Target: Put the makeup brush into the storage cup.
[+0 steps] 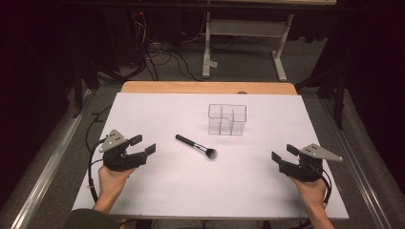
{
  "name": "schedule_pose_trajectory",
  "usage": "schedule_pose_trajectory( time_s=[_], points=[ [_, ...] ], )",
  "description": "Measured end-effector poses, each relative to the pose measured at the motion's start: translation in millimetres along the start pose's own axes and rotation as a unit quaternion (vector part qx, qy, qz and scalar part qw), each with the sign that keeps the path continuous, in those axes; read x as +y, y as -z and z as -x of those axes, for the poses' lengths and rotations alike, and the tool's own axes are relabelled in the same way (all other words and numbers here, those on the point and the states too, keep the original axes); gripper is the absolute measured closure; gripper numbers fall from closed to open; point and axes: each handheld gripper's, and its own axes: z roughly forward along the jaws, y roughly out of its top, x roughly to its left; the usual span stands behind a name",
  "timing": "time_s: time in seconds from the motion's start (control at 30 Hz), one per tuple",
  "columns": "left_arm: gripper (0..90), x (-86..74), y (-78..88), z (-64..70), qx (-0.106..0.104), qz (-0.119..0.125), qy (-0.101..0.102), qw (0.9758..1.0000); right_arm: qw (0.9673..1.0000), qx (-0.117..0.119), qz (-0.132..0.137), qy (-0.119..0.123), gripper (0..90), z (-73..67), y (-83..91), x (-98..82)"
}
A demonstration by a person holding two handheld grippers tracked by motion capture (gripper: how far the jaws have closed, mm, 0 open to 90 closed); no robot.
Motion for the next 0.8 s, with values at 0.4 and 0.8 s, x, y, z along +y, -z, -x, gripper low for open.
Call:
schedule_pose_trajectory(
  time_s=[0.4, 0.8],
  points=[
    [32.9, 4.9, -3.7, 6.4, -0.011, 0.002, 0.006, 0.9999, 1.0000, -0.001, 0.001, 0.000, 34.0, 0.3, 0.2, 0.0],
    [32.5, 6.9, -16.3, 18.3, -0.028, -0.001, 0.007, 0.9996, 1.0000, -0.001, 0.001, 0.000, 34.0, 0.3, 0.3, 0.1]
  ],
)
